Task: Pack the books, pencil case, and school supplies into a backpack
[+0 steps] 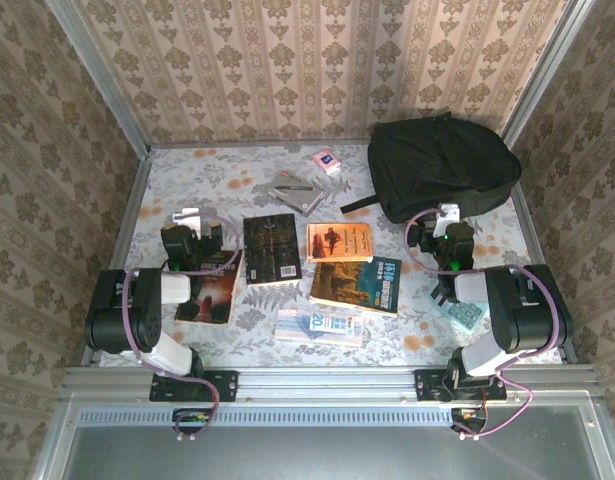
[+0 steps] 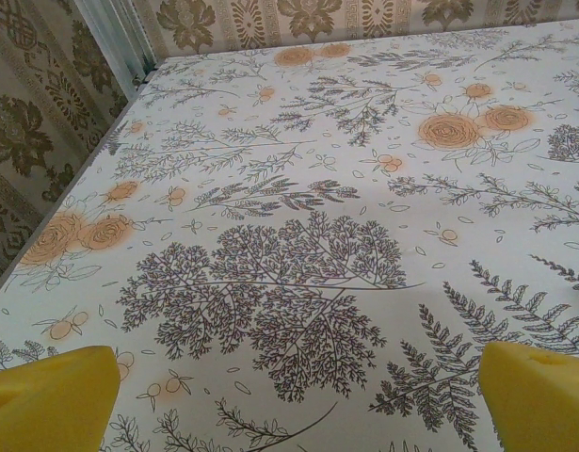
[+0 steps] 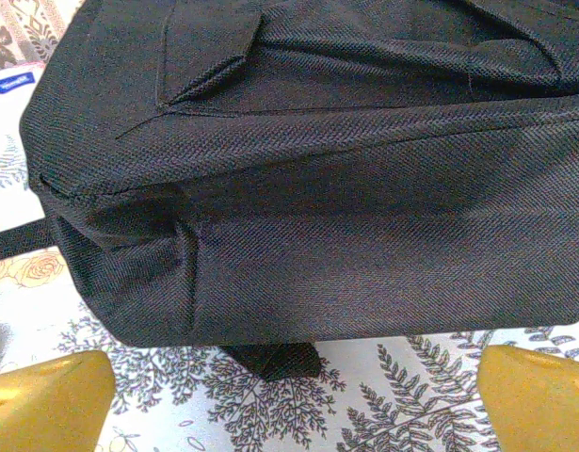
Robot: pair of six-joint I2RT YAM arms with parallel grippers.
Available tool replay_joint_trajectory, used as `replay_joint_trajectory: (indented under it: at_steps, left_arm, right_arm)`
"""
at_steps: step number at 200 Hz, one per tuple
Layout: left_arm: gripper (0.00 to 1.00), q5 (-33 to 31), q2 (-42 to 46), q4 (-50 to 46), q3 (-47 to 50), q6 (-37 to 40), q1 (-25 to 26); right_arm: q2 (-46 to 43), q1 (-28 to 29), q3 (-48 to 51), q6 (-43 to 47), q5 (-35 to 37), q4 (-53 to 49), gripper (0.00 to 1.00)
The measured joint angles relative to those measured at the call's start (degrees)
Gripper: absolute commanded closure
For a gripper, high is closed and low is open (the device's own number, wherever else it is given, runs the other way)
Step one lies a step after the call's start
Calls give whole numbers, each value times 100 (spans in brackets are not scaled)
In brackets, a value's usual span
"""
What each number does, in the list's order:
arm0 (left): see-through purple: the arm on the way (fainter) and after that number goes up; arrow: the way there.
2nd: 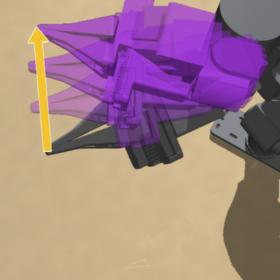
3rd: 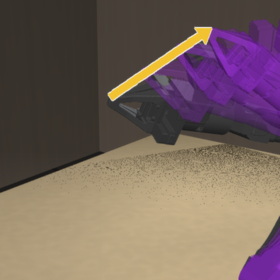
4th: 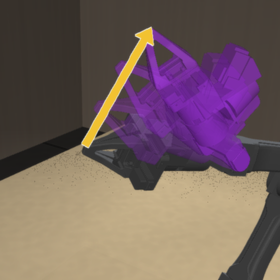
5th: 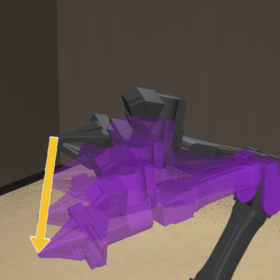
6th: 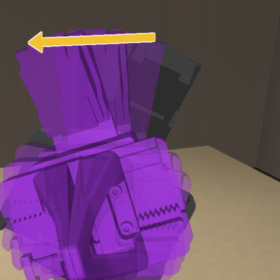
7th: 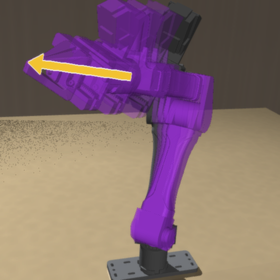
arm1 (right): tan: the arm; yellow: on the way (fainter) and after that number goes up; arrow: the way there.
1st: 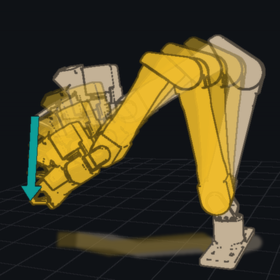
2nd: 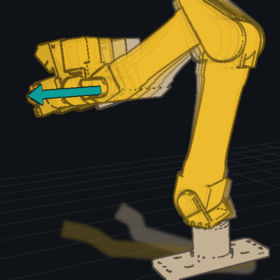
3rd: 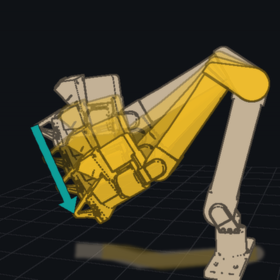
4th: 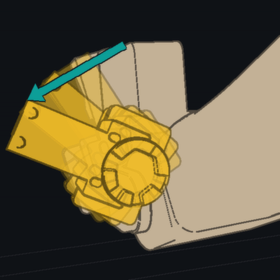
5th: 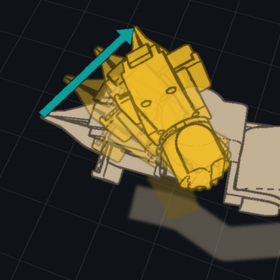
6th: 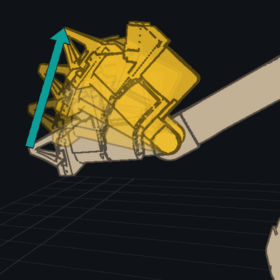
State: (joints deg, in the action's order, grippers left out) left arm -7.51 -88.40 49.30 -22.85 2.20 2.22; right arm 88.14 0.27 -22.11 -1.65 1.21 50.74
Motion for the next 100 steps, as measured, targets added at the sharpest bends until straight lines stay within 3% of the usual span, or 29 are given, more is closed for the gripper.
replay_joint_trajectory:
  at_steps: [100]
  left_arm:
    - [0,-251,247,-249,11,31,221]
  right_arm:
    - [-42,37,-50,26,4,-170,0]
